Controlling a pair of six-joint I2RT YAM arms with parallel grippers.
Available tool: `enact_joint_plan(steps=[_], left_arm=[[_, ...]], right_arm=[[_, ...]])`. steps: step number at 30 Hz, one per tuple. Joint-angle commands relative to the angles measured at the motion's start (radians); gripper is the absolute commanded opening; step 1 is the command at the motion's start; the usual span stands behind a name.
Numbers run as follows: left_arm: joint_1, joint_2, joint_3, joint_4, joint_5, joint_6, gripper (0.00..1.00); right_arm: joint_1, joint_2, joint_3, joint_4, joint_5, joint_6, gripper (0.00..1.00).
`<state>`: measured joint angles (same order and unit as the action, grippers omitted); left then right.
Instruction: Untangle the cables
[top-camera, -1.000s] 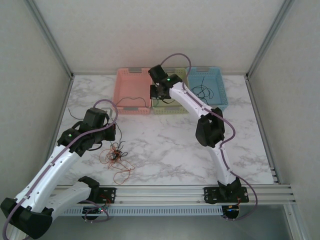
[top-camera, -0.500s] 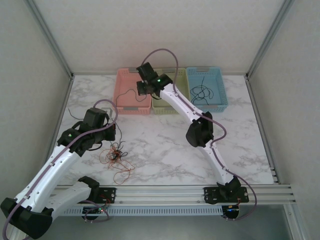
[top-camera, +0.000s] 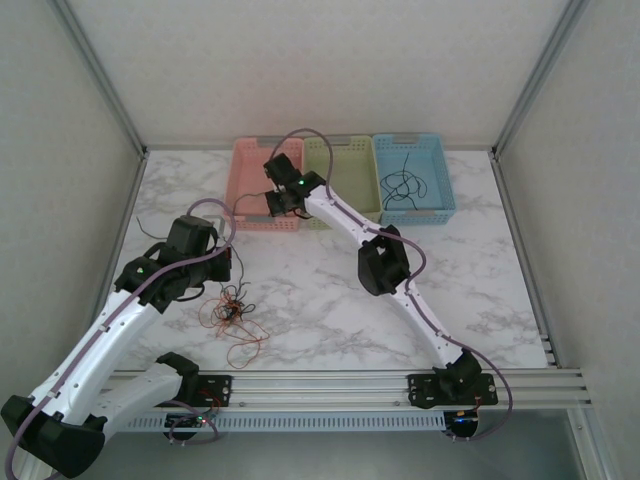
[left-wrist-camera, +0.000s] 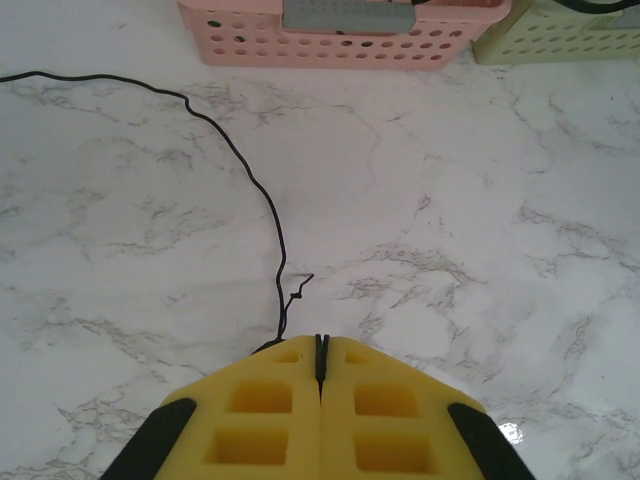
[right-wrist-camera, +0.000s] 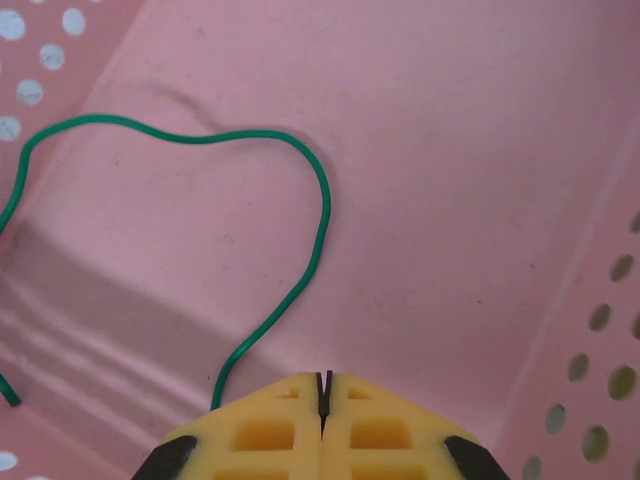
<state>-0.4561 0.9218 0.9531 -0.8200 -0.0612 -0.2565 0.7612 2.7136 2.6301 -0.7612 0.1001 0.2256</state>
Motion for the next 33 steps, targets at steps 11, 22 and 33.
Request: enact_joint_plan(steps=[11, 22, 33], left_arm=[[0.012, 0.004, -0.008, 0.009, 0.012, 0.016, 0.0], [0.014, 0.007, -0.007, 0.009, 0.014, 0.017, 0.0], [0.02, 0.01, -0.008, 0.009, 0.018, 0.017, 0.0]], right_arm=[[0.012, 0.001, 0.03, -0.027, -0.008, -0.033, 0.0], [0.012, -0.162, 0.009, -0.062, 0.0, -0.031, 0.44], [0.01, -0.212, -0.01, -0.063, 0.033, -0.038, 0.51]])
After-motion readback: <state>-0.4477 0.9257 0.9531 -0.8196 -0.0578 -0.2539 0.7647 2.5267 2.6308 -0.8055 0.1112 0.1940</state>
